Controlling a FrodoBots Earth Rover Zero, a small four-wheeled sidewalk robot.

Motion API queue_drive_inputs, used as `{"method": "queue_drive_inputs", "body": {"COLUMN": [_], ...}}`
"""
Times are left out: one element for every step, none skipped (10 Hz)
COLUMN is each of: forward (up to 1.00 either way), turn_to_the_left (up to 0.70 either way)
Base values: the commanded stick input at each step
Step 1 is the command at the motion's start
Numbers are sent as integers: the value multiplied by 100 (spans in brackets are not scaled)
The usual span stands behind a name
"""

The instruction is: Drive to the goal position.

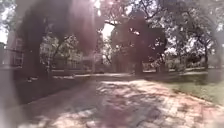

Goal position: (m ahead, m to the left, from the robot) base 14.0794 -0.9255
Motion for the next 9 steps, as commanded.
{"method": "queue_drive_inputs", "body": {"forward": [70,70,70,70,70,70,70,70,70], "turn_to_the_left": [0,0,0,0,0,0,0,0,0]}}
